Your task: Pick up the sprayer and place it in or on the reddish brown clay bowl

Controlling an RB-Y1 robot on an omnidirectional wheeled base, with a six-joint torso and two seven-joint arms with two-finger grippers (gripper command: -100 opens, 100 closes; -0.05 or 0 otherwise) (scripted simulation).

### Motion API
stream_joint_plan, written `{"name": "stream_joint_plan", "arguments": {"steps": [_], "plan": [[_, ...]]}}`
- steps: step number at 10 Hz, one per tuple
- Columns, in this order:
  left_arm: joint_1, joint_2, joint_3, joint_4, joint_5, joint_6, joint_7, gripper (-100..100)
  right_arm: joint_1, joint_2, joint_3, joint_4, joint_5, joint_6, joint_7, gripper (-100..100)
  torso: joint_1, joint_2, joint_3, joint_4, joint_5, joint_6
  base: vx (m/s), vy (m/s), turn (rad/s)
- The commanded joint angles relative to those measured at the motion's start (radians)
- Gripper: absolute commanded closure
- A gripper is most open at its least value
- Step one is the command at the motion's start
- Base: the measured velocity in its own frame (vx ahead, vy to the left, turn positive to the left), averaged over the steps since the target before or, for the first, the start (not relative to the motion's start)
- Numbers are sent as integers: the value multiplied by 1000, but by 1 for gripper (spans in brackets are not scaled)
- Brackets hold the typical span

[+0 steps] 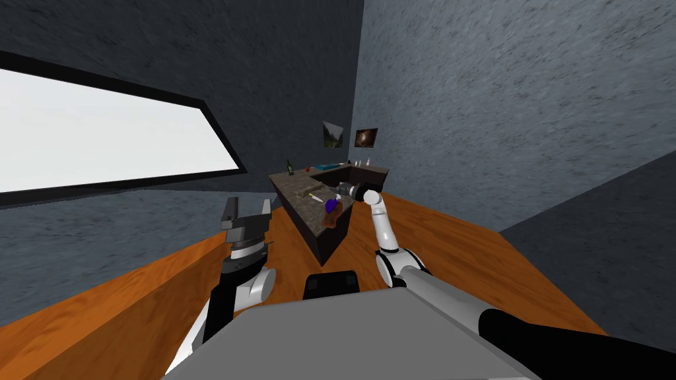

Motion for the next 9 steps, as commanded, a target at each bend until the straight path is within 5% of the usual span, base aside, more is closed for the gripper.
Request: {"name": "stream_joint_plan", "arguments": {"steps": [1,4,9], "plan": [[0,0,0,0,0,0,0,0,-50,7,10,50,-12,-22,23,-100,0,0,0,0,0,0,-78,-8,-136],[0,0,0,0,0,0,0,0,-87,7,10,127,-12,-22,23,-100,0,0,0,0,0,0,-39,-11,-32],[0,0,0,0,0,0,0,0,-250,22,30,300,-36,-73,74,-100,0,2,1,1,0,0,-60,-16,-98]]}}
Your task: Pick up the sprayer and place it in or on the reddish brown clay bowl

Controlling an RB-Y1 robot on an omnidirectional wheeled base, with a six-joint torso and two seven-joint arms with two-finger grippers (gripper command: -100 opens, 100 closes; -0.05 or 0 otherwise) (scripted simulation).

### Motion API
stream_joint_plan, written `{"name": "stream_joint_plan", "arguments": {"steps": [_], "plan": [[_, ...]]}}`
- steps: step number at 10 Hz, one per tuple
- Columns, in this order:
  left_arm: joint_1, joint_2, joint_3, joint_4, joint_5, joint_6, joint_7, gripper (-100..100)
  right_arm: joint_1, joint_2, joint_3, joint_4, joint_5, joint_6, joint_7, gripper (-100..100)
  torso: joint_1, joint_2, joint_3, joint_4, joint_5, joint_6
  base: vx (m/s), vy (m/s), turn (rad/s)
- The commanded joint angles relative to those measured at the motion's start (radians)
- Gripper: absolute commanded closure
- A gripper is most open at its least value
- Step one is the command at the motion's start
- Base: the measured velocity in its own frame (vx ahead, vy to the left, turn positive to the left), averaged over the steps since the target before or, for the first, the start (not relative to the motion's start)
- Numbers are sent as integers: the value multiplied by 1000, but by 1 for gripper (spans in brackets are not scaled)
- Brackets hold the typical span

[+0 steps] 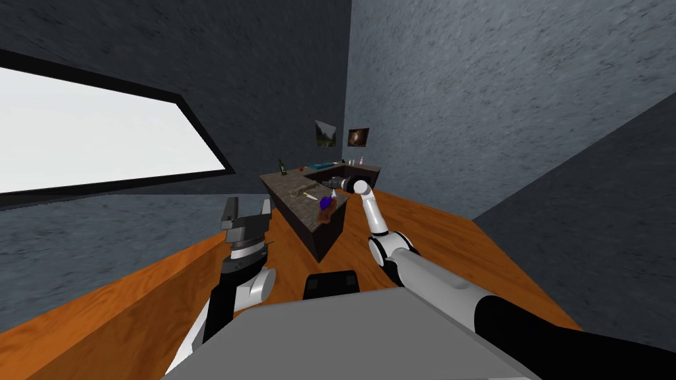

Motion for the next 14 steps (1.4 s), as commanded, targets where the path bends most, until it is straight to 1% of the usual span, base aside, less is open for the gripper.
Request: {"name": "stream_joint_plan", "arguments": {"steps": [1,2,3,4,5,6,7,8,9,10,11,12,14], "plan": [[0,0,0,0,0,0,0,0,-29,2,2,50,-3,-7,8,-100,0,0,0,0,0,0,-28,-12,1],[0,0,0,0,0,0,0,0,-29,2,2,76,-3,-7,8,-100,1,-2,-1,-1,0,0,-2,-3,14],[0,0,0,0,0,0,0,0,-80,9,12,114,-15,-33,34,-100,1,-4,-2,-1,0,0,-53,-15,-123],[0,0,0,0,0,0,0,0,-106,9,12,151,-15,-33,34,-100,0,-2,-1,-1,0,0,-66,-16,-113],[0,0,0,0,0,0,0,0,-115,9,12,184,-15,-33,34,-100,0,-1,-1,0,0,0,-31,-10,-18],[0,0,0,0,0,0,0,0,-159,17,22,216,-27,-58,60,-100,1,-2,-1,-1,0,0,-72,-33,-175],[0,0,0,0,0,0,0,0,-188,17,22,245,-27,-58,60,-100,-1,0,0,0,0,0,-70,-23,-75],[0,0,0,0,0,0,0,0,-201,17,22,266,-27,-58,60,-100,0,0,0,0,0,0,-28,-8,16],[0,0,0,0,0,0,0,0,-201,17,22,294,-27,-58,60,-100,1,-2,-1,0,0,0,-2,-2,12],[0,0,0,0,0,0,0,0,-201,17,22,302,-27,-58,60,-100,1,-4,-2,-1,0,0,7,1,-2],[0,0,0,0,0,0,0,0,-201,19,23,293,-25,-59,58,-100,2,-5,-3,-1,0,0,0,0,0],[0,0,0,0,0,0,0,0,-201,19,23,296,-25,-60,59,0,1,-5,-3,-1,0,0,0,0,0],[0,0,0,0,0,0,0,0,-201,19,23,296,-25,-60,58,0,1,-5,-3,-1,0,0,0,0,0]]}}
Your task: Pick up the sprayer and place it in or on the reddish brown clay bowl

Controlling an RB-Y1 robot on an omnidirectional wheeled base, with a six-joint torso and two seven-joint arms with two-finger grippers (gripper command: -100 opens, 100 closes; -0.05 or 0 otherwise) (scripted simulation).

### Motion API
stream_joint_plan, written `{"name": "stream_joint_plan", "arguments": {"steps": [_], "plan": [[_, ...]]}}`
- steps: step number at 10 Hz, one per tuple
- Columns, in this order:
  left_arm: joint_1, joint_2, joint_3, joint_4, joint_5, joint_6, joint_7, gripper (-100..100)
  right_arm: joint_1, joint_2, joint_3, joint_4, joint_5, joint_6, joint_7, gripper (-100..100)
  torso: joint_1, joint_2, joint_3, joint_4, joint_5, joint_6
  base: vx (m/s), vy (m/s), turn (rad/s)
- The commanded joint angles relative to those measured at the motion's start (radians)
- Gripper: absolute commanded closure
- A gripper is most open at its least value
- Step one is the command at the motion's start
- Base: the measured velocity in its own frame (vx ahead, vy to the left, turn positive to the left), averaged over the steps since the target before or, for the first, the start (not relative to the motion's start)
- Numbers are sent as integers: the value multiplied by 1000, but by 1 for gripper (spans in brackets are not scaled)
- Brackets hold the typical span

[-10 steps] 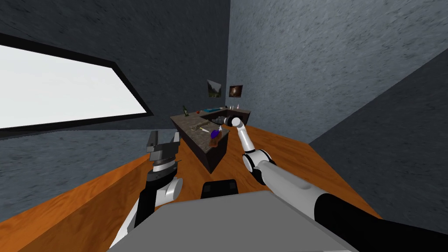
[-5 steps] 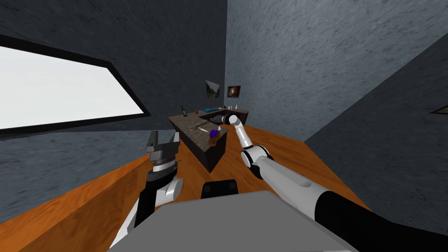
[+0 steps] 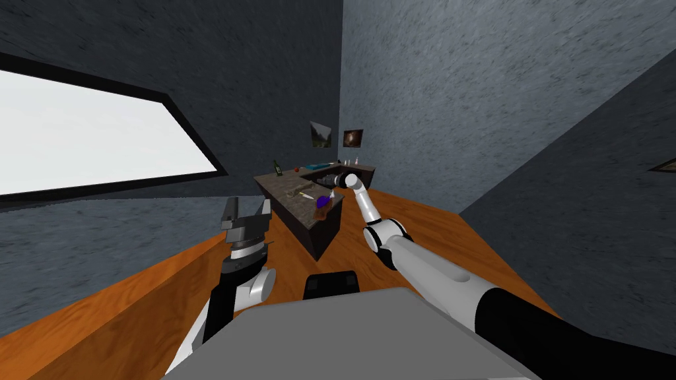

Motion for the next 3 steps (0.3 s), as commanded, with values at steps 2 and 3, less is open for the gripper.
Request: {"name": "stream_joint_plan", "arguments": {"steps": [2,3], "plan": [[0,0,0,0,0,0,0,0,0,0,0,0,0,0,0,0,0,0,0,0,0,0,0,0,0],[0,0,0,0,0,0,0,0,0,0,0,0,0,0,0,0,0,0,0,0,0,0,0,0,0]]}}
